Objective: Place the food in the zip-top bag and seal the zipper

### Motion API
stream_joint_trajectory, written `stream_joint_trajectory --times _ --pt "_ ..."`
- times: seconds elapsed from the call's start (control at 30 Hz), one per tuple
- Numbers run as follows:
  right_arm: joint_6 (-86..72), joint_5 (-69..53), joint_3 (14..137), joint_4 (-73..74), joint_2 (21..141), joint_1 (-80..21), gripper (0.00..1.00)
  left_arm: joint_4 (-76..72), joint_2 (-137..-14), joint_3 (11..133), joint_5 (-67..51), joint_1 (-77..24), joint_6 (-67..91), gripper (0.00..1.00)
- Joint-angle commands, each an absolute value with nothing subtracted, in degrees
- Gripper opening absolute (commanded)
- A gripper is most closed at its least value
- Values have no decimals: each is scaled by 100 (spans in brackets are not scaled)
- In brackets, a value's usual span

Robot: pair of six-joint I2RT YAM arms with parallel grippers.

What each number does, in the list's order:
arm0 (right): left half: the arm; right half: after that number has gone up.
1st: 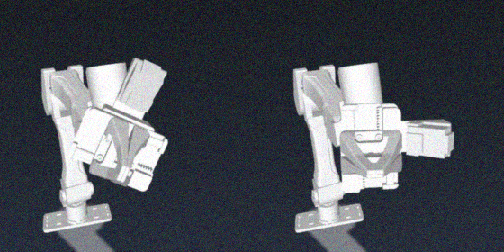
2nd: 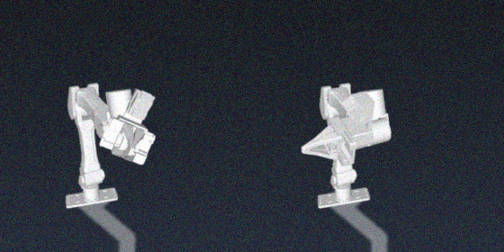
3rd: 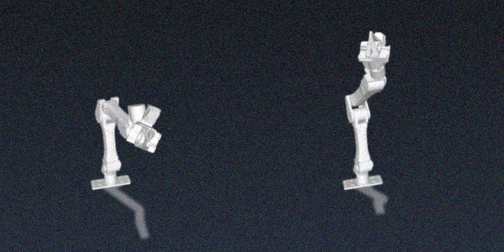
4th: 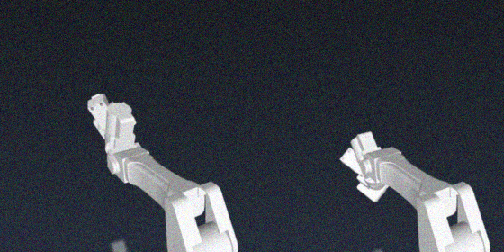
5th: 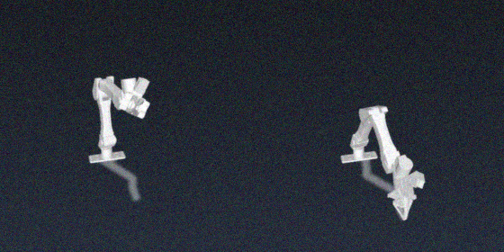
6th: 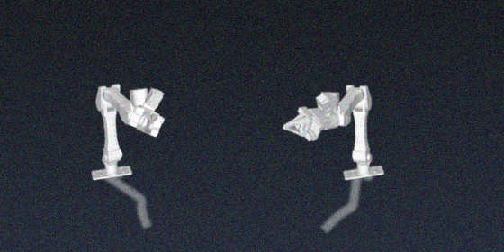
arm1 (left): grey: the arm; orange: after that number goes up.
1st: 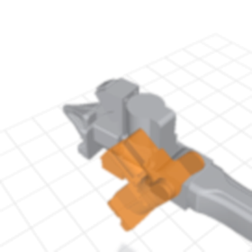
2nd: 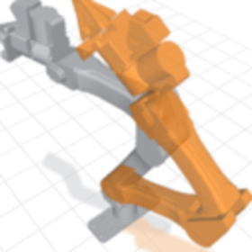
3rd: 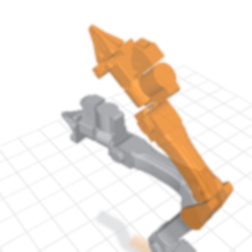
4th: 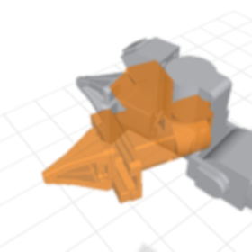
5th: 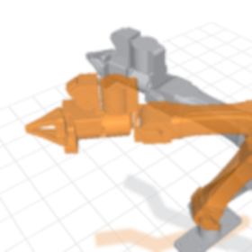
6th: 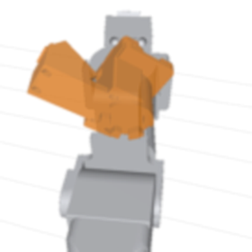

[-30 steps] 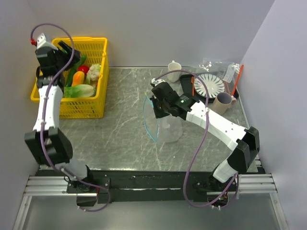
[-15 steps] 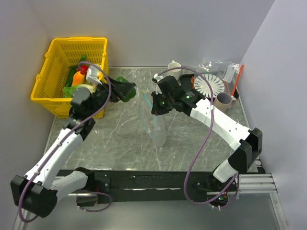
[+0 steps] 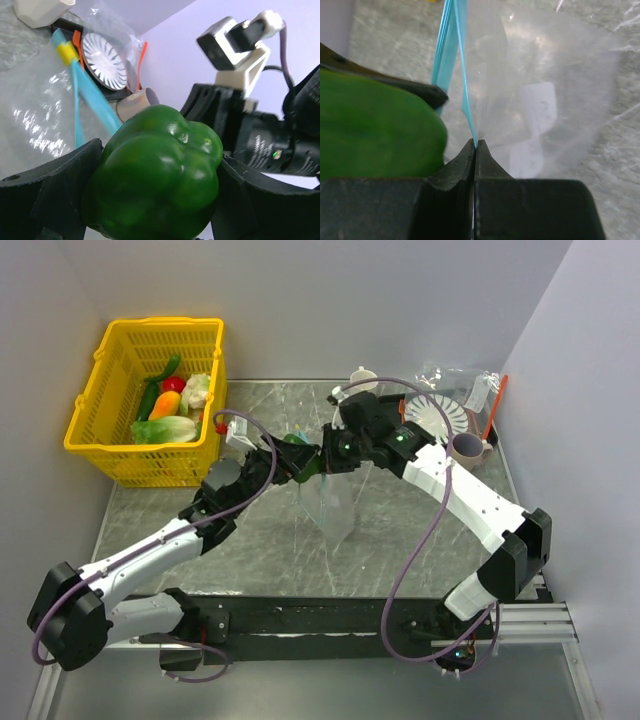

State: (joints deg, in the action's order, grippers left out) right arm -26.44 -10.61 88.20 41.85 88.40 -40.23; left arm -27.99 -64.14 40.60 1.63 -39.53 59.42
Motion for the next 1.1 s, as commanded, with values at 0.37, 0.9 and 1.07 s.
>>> stream_joint_trajectory --times 0.37,0.9,1.07 --pt "-3533 -2592 7867 2848 7981 -3252 0 -1126 -6820 4867 2584 -4974 4720 47" --pt "-3973 -3102 6926 2057 7673 -2716 0 554 -7348 6407 2048 -5054 4789 99" --pt "-3999 -3103 6838 2022 7655 -2646 0 659 -7453 6469 2012 -5045 4913 97"
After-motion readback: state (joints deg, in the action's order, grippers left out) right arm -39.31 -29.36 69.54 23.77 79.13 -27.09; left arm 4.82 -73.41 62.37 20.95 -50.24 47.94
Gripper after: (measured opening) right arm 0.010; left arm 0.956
